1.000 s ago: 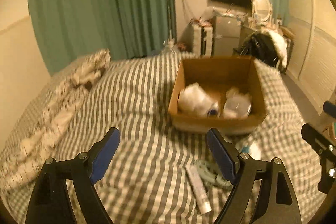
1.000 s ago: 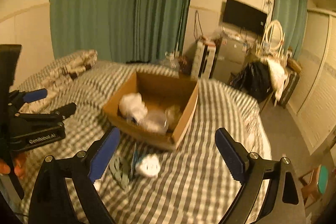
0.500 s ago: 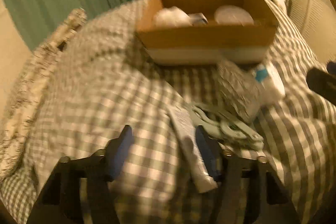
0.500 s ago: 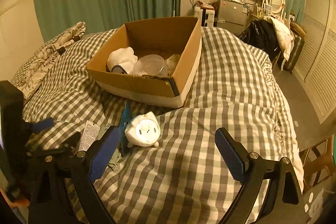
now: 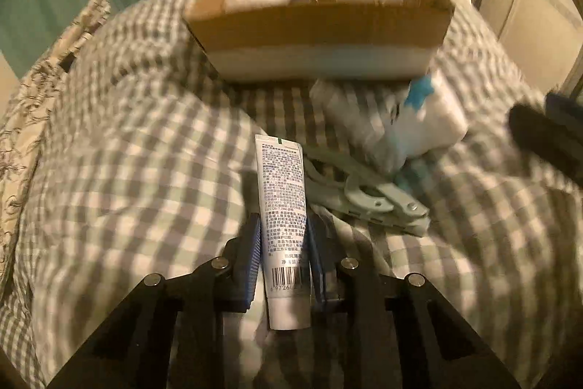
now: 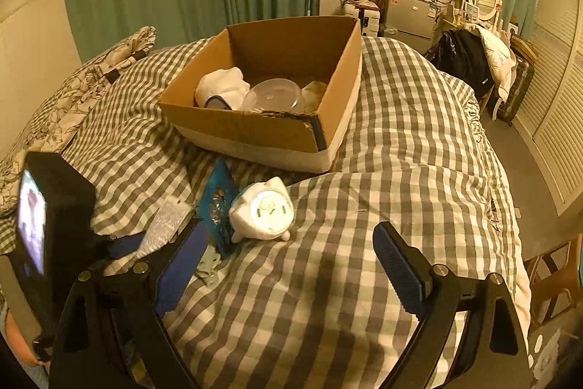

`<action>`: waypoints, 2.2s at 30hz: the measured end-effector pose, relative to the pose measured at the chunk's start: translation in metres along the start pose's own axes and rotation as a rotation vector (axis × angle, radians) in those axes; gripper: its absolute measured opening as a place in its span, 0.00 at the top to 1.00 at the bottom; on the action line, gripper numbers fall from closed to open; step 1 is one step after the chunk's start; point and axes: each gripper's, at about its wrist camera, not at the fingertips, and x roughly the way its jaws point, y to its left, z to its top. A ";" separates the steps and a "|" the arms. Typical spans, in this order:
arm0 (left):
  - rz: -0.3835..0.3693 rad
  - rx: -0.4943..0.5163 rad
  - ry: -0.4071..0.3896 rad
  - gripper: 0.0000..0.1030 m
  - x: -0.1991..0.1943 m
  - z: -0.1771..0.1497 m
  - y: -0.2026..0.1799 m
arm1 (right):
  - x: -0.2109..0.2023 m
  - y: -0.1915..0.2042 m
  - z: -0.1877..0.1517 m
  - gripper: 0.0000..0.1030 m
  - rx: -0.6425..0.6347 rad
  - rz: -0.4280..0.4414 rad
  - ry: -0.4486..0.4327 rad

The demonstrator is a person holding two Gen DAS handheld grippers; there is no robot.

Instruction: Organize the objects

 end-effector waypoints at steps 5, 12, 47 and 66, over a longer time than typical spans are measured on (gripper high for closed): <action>0.015 -0.039 -0.089 0.77 -0.032 0.008 0.020 | 0.003 0.012 -0.001 0.11 -0.018 0.022 0.021; 0.076 -0.101 -0.129 0.77 -0.036 0.015 0.068 | 0.017 0.051 -0.001 0.12 -0.112 0.048 0.062; 0.013 -0.148 -0.125 0.77 -0.044 -0.004 0.080 | 0.031 0.095 0.011 0.94 -0.226 0.044 0.061; -0.038 -0.045 -0.291 0.77 -0.101 0.090 0.047 | -0.065 0.065 0.084 0.94 -0.182 0.063 -0.212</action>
